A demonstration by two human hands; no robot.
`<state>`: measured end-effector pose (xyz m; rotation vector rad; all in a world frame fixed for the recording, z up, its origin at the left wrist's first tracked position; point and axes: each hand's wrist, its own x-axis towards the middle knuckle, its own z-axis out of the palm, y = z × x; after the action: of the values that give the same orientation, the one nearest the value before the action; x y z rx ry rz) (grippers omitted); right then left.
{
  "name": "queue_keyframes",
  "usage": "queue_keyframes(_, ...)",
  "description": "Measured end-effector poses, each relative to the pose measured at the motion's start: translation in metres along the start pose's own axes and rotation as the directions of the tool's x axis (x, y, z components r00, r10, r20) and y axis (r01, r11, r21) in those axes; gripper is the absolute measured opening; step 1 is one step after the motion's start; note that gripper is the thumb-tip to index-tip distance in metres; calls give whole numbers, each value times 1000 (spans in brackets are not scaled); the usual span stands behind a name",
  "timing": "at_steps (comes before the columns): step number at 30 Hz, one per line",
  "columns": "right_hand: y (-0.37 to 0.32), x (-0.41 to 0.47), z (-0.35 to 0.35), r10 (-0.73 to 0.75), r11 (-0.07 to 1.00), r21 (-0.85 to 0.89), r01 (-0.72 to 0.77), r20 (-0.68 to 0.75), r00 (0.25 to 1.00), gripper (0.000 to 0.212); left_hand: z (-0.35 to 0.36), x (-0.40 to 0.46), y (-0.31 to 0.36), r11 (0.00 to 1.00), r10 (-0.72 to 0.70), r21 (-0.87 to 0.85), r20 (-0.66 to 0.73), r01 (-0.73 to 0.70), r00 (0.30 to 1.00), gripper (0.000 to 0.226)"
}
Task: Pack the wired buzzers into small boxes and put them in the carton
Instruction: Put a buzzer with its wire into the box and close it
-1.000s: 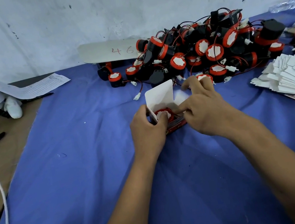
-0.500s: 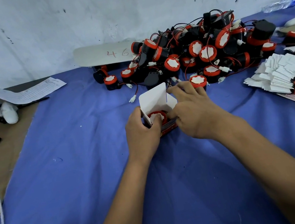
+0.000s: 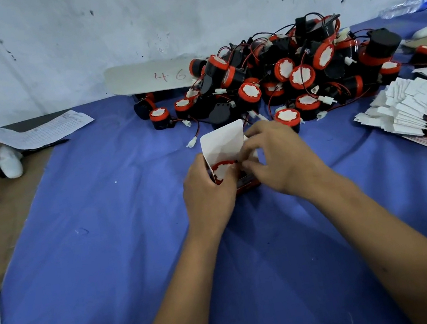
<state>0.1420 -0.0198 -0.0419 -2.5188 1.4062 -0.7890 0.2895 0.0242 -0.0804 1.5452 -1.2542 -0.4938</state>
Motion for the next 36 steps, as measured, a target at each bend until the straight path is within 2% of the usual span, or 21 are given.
queue_keyframes(2, 0, -1, -1, 77, 986, 160, -49, -169, 983, 11, 0, 0, -1, 1000, -5, -5, 8, 5, 1000, 24)
queue_keyframes(3, 1, -1, -1, 143, 965, 247, -91, -201, 969, 17, 0, 0, -1, 1000, -6, -9, 11, 6, 1000, 26)
queue_keyframes(5, 2, -2, 5, 273, 908, 369, -200, -157, 949, 30, 0, 0, -1, 1000, -7, -20, 9, 7, 1000, 28)
queue_keyframes(7, 4, -2, 13, 368, 839, 448, -307, -52, 928, 37, 0, 0, -2, 999, -6, -31, 9, 6, 1000, 25)
queue_keyframes(10, 5, -1, 20, 448, 699, 589, -406, 82, 890, 42, -1, 2, -4, 998, 8, -55, 37, -6, 999, 23)
queue_keyframes(16, 9, 1, 15, 377, 642, 614, -459, 268, 886, 42, -4, 4, -5, 996, 22, -89, 110, -12, 994, 26)
queue_keyframes(21, 11, 0, 4, 254, 511, 698, -502, 435, 864, 41, -3, 5, -7, 996, 0, -93, 128, 12, 992, 28)
queue_keyframes(24, 10, 1, 0, 232, 494, 700, -515, 465, 855, 38, -3, 4, -7, 996, 6, -89, 122, 5, 993, 27)
queue_keyframes(28, 6, 5, -2, 295, 497, 652, -572, 493, 818, 37, -3, 3, -6, 997, 35, -78, 118, -26, 992, 27)
queue_keyframes(32, 2, 7, 3, 381, 607, 568, -555, 404, 831, 38, -4, 3, -5, 994, 82, -76, 131, -72, 988, 27)
queue_keyframes(36, 6, 7, 7, 380, 653, 551, -519, 354, 854, 42, -3, 3, -6, 995, 73, -81, 130, -63, 989, 26)
